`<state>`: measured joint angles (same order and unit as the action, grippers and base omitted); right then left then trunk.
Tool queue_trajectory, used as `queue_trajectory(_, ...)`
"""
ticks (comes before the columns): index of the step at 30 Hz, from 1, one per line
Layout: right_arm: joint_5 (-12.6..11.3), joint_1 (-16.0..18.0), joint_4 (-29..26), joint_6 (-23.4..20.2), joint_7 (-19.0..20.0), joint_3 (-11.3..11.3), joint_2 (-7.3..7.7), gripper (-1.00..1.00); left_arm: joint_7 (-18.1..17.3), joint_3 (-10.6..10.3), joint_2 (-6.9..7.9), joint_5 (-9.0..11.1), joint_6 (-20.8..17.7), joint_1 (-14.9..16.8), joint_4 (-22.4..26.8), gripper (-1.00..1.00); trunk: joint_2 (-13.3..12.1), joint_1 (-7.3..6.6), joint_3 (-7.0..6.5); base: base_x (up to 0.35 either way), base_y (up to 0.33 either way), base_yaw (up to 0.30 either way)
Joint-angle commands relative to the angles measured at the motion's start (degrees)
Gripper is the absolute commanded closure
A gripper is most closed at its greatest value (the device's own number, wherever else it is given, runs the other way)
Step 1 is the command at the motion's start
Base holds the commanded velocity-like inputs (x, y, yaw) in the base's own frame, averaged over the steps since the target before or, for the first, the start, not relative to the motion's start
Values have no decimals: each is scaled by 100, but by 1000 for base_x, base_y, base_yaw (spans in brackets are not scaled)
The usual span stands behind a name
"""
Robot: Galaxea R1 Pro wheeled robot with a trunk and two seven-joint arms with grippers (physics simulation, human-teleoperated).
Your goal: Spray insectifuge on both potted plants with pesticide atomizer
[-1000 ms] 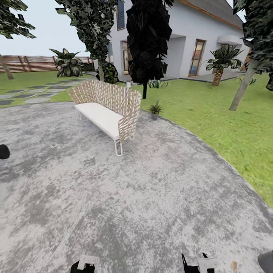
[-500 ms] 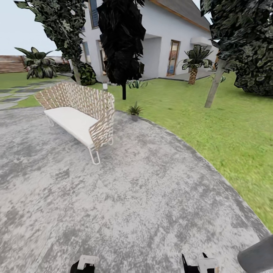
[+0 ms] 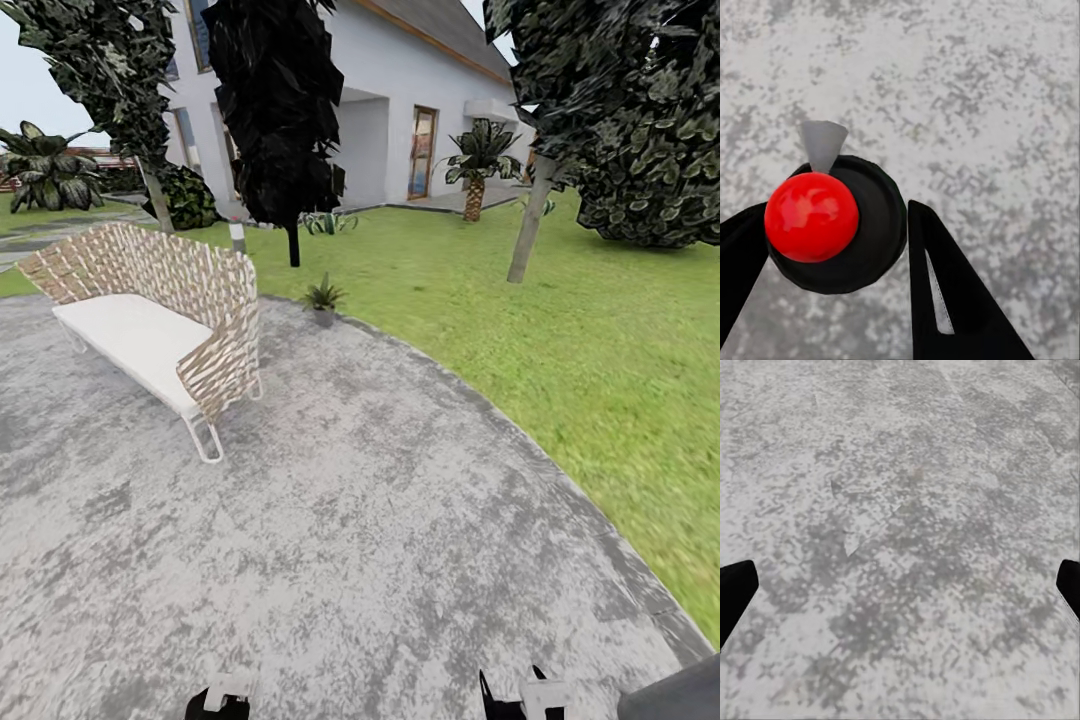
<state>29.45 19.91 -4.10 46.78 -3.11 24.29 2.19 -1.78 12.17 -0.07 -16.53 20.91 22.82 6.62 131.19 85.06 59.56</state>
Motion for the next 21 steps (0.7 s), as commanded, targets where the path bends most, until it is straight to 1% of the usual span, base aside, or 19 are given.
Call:
queue_trajectory(1,61,4,6,16,-32,25,1,-100,-16,49,-1,-47,18,3,-3,100,2,2,5,339,0,-1)
queue_trajectory(21,61,4,14,16,-46,23,-3,-100,-13,47,-1,-52,18,3,-3,100,2,2,5,339,0,0)
